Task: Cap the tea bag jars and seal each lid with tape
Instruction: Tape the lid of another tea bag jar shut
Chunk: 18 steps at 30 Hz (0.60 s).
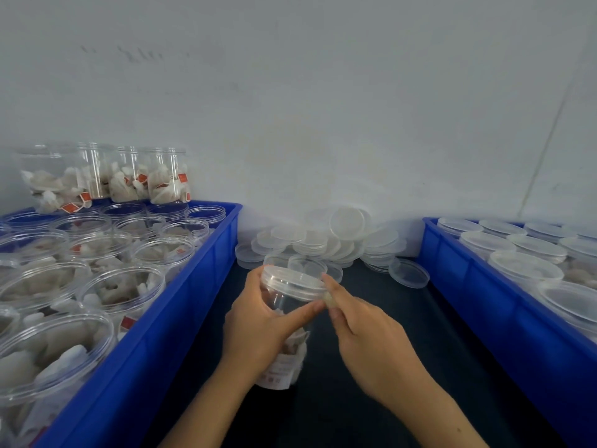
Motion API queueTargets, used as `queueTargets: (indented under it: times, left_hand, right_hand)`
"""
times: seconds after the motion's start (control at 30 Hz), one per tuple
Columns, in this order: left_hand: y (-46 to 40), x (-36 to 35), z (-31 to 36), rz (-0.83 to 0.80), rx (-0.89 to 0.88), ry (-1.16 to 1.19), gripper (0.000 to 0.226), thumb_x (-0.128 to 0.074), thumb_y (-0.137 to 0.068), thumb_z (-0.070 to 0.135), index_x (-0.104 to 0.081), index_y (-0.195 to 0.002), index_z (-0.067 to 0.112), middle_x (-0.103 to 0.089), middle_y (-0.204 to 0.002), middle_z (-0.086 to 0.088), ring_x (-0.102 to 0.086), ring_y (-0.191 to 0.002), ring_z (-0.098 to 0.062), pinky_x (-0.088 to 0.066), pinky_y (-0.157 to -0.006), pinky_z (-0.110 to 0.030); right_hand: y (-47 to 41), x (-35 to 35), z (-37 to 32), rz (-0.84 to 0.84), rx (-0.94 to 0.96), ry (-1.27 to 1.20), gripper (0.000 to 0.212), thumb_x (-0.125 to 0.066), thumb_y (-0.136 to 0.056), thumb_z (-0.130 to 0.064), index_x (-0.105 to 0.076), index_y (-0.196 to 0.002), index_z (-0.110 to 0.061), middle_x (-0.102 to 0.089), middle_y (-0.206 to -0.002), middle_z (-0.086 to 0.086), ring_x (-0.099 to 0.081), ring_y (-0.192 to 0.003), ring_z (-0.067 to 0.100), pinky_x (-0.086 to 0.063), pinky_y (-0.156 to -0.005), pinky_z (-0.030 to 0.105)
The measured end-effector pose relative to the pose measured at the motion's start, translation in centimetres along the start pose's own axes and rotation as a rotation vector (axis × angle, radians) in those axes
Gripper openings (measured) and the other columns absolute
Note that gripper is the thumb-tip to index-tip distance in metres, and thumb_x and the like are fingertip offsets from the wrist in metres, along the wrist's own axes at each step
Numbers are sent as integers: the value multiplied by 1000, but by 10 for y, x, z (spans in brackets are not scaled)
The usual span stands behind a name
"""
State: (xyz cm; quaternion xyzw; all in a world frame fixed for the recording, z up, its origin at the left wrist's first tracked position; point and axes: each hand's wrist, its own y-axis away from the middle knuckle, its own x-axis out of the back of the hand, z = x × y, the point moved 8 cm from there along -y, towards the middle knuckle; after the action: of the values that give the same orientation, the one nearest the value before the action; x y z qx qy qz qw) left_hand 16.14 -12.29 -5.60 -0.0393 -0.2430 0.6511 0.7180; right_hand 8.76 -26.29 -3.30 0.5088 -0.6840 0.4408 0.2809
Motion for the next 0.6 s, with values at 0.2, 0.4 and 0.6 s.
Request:
queueTargets:
  times: [0.2,0.4,0.6]
  left_hand:
    - [-2,3,-8,1,63,123,89,-77,-37,75,-53,-114,37,-66,-105,18,-63,-98,-2,-52,-82,-27]
    - [-3,2,-8,-82,90,290,79,-87,-39,56,-60,-108,30,-71,-100,18,-67,-91,3,-51,-70,-15]
    - [2,-11,-2,-244,95,428,73,-84,-44,48,-66,-109,18,-75,-98,4,-71,-87,-9,-52,-66,-13]
  right_hand:
    - [0,-24,25,-165,-239,-518,54,-42,-96,-51,-22,-146,-43,-56,-54,-9,-53,-53,-2,-41,-61,19]
    - [-5,-2,31,-87,-166,-438,38,-50,-94,-48,-40,-129,-58,-49,-55,-12,-48,-64,2,-44,-75,29]
    - [-6,16,29,-45,-100,-198,44,-46,-92,-55,-25,-126,-73,-71,-102,-4,-65,-98,12,-50,-82,27]
